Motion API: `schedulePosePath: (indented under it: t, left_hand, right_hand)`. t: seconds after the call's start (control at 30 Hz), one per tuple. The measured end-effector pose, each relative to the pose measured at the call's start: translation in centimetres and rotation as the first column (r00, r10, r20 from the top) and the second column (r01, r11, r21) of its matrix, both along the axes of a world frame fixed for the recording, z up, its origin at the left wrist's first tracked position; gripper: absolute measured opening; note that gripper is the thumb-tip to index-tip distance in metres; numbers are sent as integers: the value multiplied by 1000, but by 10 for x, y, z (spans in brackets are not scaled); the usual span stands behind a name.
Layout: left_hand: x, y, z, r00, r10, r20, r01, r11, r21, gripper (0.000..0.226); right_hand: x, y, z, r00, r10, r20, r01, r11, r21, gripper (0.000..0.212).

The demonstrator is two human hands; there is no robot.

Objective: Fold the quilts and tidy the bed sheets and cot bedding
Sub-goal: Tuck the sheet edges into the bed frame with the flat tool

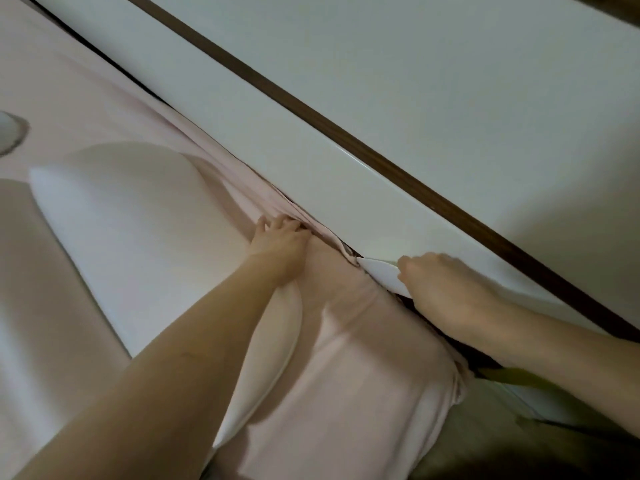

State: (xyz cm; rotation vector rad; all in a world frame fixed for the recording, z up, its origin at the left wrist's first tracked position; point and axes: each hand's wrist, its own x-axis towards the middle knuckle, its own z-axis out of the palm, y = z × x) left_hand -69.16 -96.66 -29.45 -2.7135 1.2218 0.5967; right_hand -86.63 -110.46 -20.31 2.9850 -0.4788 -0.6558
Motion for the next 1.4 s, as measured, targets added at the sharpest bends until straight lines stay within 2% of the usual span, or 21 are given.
schedulePosePath:
  t: [0.1, 0.17, 0.2, 0.23, 0.27, 0.3, 0.33, 0.37, 0.47, 0.53, 0.7, 0.77, 0.87, 1.0, 1.1, 1.2, 1.27, 1.33, 1.4]
  left_hand:
    - [6, -4, -8, 999, -21, -42, 18, 997, -69, 47]
    - [11, -10, -16, 984, 130, -119, -153, 964, -215, 38]
    - [14, -14, -19, 934, 263, -240, -331, 891, -312, 30]
    - [16, -20, -19, 804, 391, -448, -562, 745, -358, 25]
    - [21, -26, -19, 610, 458, -647, -763, 560, -323, 23]
    - [25, -31, -20, 425, 495, -758, -889, 386, -246, 22]
    - [28, -36, -21, 309, 528, -791, -943, 276, -184, 21]
    - [30, -41, -22, 274, 562, -781, -957, 241, -163, 20]
    - [31, -46, -27, 305, 646, -699, -951, 238, -195, 13]
    - [35, -49, -26, 336, 690, -641, -942, 247, -228, 16]
    - [45, -43, -5, 559, 731, -391, -829, 499, -254, 18]
    - [49, -44, 3, 583, 705, -404, -812, 524, -257, 26]
    - [49, -49, 8, 546, 707, -449, -837, 482, -258, 41]
    - [40, -49, -2, 522, 718, -461, -851, 471, -231, 24]
    - [41, -44, -7, 470, 739, -482, -882, 416, -222, 19]
    - [40, -40, -12, 367, 742, -561, -928, 337, -161, 25]
    - [37, -41, -9, 242, 695, -677, -968, 222, -118, 24]
    - [38, -44, 0, 95, 601, -794, -994, 93, -48, 20]
    - [41, -46, 11, 20, 528, -849, -998, 55, 10, 12]
  right_hand:
    - [9, 17, 6, 986, 7, 165, -18, 998, 63, 17]
    - [24, 22, 2, 981, 31, 192, -45, 996, 70, 14]
    - [30, 23, 1, 979, 47, 199, -61, 996, 63, 13]
    - [32, 24, 1, 976, 59, 207, -72, 996, 57, 13]
    - [34, 23, -1, 974, 67, 215, -82, 995, 61, 13]
    - [34, 22, 0, 975, 74, 211, -89, 994, 63, 15]
    - [34, 21, 2, 975, 85, 205, -100, 993, 66, 17]
    - [35, 21, 5, 977, 92, 194, -108, 991, 75, 19]
    - [41, 22, 11, 976, 98, 193, -122, 986, 114, 24]
    - [43, 20, 14, 972, 114, 206, -138, 984, 109, 25]
    - [38, 30, 17, 961, 178, 212, -212, 966, 147, 30]
    - [40, 33, 15, 962, 173, 211, -206, 967, 147, 30]
    - [43, 35, 12, 963, 155, 222, -189, 971, 143, 31]
    - [40, 36, 9, 958, 178, 223, -210, 969, 128, 32]
    - [36, 38, 9, 961, 163, 224, -202, 966, 160, 30]
    - [31, 40, 13, 971, 131, 199, -165, 972, 166, 33]
    - [27, 46, 14, 966, 156, 205, -177, 980, 89, 38]
    - [26, 53, 16, 966, 145, 213, -139, 989, -44, 33]
    - [26, 58, 16, 956, 133, 261, -115, 990, -83, 26]
